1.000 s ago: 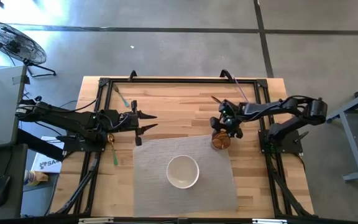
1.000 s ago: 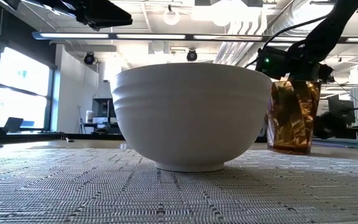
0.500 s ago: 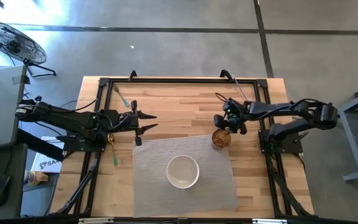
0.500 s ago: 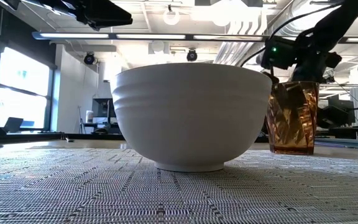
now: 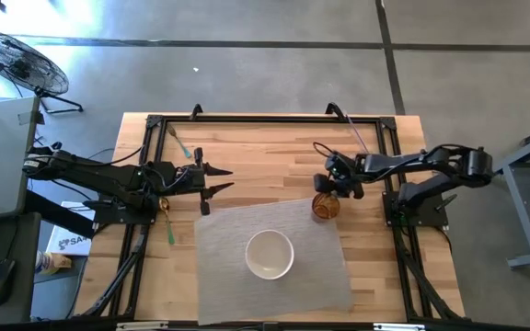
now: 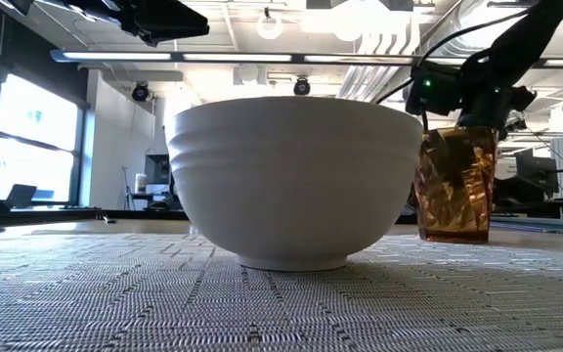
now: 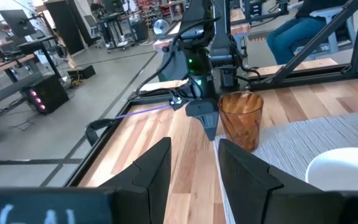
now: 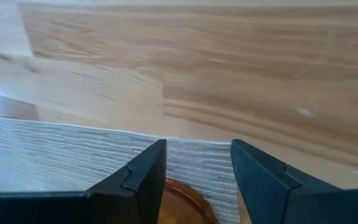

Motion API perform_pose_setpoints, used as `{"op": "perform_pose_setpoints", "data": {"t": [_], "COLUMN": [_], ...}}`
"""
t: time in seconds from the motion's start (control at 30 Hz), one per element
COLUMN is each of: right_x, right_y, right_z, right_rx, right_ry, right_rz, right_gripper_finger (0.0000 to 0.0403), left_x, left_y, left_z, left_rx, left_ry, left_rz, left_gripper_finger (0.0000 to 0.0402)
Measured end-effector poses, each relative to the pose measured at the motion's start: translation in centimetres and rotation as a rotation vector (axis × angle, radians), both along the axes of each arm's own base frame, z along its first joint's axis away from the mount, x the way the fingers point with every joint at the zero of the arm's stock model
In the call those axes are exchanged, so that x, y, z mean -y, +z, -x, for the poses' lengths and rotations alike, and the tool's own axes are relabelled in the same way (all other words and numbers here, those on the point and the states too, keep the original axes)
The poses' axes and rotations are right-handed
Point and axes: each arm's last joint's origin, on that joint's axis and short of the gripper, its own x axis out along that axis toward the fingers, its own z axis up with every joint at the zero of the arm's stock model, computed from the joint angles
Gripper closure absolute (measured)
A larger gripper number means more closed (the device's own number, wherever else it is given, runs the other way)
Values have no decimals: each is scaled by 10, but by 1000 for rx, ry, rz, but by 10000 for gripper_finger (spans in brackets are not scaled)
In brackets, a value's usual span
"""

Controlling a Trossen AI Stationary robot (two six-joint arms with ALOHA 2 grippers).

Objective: Pick & Place Utensil
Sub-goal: Put the brown cup to the top right on the gray mat

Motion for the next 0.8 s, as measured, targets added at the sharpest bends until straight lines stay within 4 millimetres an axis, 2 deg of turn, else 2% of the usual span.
{"op": "perform_pose_setpoints", "data": {"t": [0.33, 0.8], "right_x": [-9, -27], "right_y": [-1, -2], "right_z": [-3, -3], "right_rx": [-28, -78], "right_ry": [-19, -83], "right_rz": [34, -43], "right_gripper_finger": [229, 229], "left_x": [0, 0], "left_y": [0, 0], "left_z": [0, 0], "left_rx": [0, -1], "left_ry": [1, 1], "left_rz": [0, 1], "left_gripper_finger": [270, 270]}}
